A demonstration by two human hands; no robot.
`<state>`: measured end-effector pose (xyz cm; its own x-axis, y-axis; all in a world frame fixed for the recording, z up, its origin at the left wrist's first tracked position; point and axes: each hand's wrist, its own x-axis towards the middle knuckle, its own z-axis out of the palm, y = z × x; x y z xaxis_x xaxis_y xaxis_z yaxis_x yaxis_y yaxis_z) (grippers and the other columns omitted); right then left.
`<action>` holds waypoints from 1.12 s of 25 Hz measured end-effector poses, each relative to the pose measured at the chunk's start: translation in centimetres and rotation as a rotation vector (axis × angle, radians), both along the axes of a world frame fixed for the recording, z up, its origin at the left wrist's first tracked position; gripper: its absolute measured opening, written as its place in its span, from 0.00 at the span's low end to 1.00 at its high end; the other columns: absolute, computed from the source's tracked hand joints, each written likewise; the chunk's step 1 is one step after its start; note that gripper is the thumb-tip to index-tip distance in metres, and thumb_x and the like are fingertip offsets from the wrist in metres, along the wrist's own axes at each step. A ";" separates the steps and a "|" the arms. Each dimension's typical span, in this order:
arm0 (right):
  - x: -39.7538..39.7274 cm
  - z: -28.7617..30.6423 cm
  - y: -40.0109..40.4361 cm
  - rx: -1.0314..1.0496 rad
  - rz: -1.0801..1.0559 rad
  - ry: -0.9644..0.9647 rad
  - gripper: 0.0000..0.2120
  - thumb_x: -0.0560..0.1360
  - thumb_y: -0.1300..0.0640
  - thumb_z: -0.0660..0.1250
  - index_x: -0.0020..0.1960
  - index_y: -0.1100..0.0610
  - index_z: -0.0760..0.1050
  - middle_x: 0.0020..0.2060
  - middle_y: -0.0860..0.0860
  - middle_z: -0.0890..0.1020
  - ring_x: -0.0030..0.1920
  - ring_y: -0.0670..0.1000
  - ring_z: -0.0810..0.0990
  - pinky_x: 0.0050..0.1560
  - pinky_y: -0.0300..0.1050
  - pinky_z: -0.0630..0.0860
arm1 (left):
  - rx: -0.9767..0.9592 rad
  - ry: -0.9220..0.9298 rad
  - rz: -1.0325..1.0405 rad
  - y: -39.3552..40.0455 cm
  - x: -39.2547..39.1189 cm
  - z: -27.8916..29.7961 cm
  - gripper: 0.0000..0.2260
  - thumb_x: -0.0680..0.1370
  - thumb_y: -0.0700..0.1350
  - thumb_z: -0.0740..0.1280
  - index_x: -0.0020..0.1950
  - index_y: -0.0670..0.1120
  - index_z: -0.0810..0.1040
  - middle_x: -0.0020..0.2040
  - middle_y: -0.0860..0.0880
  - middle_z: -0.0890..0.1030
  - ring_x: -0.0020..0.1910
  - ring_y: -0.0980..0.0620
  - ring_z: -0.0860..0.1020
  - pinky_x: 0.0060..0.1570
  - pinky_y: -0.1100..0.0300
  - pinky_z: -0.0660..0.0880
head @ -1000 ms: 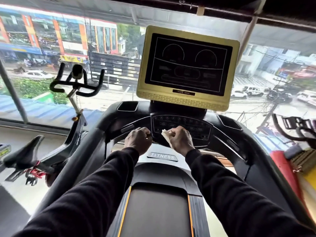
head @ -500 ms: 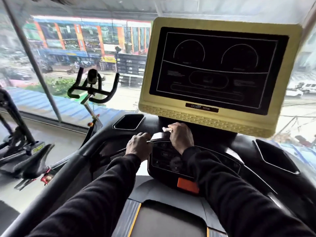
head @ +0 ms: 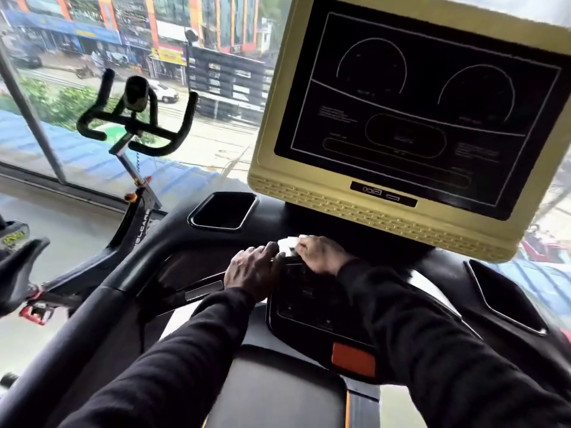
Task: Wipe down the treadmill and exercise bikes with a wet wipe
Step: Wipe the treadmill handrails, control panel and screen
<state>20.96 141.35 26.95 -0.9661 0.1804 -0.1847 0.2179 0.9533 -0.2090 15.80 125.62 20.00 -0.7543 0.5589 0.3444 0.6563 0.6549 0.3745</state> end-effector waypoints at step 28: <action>-2.3 -1.1 -2.0 0.052 -0.056 -0.052 0.19 0.82 0.55 0.53 0.65 0.62 0.74 0.66 0.58 0.75 0.67 0.58 0.72 0.68 0.49 0.66 | 0.032 0.053 -0.020 -0.3 -0.7 -1.3 0.19 0.79 0.52 0.48 0.41 0.49 0.77 0.41 0.51 0.81 0.44 0.46 0.79 0.46 0.52 0.72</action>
<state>18.67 139.39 25.81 -0.9436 0.2446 -0.2232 0.2805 0.9486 -0.1465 15.10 125.35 18.68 -0.7234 0.5616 0.4015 0.6885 0.6297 0.3597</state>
